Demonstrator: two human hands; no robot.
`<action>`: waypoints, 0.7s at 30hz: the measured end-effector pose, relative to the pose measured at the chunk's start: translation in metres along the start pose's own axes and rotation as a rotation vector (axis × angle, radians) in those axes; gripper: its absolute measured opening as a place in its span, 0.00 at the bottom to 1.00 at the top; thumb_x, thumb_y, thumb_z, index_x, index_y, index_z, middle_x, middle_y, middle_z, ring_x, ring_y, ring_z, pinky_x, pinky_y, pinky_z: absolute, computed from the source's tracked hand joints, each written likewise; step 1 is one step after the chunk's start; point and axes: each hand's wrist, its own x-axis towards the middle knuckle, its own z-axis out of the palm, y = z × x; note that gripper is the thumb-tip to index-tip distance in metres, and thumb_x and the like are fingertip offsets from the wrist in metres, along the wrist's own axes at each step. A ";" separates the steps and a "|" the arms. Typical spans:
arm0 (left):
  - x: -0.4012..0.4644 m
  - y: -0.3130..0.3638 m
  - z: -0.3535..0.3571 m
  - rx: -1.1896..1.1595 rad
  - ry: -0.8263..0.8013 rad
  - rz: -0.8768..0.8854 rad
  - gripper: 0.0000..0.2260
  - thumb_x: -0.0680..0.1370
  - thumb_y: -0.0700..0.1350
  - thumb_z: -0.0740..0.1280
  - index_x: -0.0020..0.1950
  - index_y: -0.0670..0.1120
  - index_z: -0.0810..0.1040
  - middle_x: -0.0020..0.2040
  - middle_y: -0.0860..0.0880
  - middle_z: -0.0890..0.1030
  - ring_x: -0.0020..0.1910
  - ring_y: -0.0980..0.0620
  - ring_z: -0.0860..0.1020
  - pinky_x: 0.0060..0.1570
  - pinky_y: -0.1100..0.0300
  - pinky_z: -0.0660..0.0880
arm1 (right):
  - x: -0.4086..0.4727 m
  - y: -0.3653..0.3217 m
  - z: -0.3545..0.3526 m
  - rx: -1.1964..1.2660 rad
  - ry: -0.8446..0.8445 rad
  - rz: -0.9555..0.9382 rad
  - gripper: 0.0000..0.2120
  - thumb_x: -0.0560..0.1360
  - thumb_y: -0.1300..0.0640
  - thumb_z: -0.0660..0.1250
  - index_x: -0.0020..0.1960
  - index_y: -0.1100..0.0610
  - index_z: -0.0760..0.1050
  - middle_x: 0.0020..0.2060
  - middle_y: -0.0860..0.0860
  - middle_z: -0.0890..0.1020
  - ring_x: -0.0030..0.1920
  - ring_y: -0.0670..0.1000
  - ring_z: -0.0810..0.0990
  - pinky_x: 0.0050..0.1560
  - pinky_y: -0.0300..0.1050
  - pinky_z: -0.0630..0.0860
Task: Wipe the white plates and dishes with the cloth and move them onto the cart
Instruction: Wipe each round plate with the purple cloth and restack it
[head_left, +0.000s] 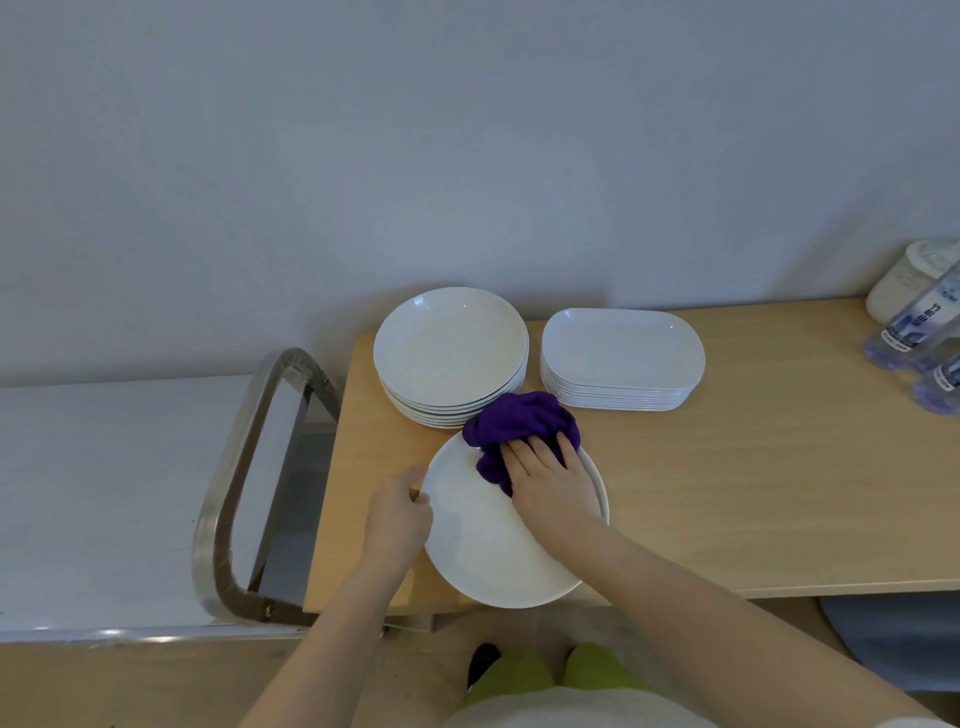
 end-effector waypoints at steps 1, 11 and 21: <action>0.000 0.001 0.000 0.005 0.002 -0.007 0.19 0.80 0.38 0.60 0.69 0.49 0.71 0.48 0.50 0.76 0.44 0.54 0.74 0.32 0.67 0.69 | 0.000 0.002 -0.002 -0.027 -0.003 0.005 0.25 0.81 0.57 0.51 0.77 0.57 0.52 0.73 0.52 0.62 0.74 0.53 0.57 0.74 0.57 0.44; 0.000 -0.001 0.001 0.016 0.011 -0.020 0.18 0.79 0.39 0.61 0.69 0.50 0.71 0.50 0.50 0.77 0.46 0.53 0.75 0.33 0.65 0.70 | -0.034 0.028 -0.030 -0.193 -0.109 -0.011 0.21 0.75 0.64 0.62 0.67 0.60 0.66 0.63 0.53 0.69 0.66 0.56 0.64 0.60 0.51 0.64; -0.004 0.002 0.002 0.021 0.041 -0.009 0.17 0.79 0.40 0.60 0.68 0.50 0.72 0.52 0.51 0.77 0.48 0.52 0.74 0.33 0.64 0.70 | -0.056 0.073 -0.040 -0.065 -0.069 0.061 0.15 0.76 0.62 0.62 0.62 0.53 0.70 0.59 0.47 0.72 0.60 0.52 0.67 0.57 0.42 0.66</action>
